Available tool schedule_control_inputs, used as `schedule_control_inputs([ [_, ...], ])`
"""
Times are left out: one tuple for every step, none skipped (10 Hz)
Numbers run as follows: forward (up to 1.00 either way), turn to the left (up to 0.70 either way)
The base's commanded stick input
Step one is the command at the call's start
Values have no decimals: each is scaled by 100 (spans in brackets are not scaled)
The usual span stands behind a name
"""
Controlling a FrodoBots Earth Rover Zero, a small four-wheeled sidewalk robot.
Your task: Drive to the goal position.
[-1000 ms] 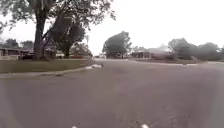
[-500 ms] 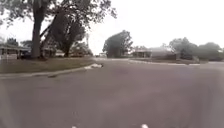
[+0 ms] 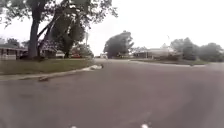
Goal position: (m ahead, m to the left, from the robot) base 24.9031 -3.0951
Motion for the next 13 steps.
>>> schedule_control_inputs([
  [100, 0],
  [100, 0],
  [100, 0],
  [100, 0],
  [100, 0],
  [100, 0],
  [100, 0],
  [100, 0],
  [100, 0],
  [100, 0],
  [100, 0],
  [100, 0],
  [100, 0],
])
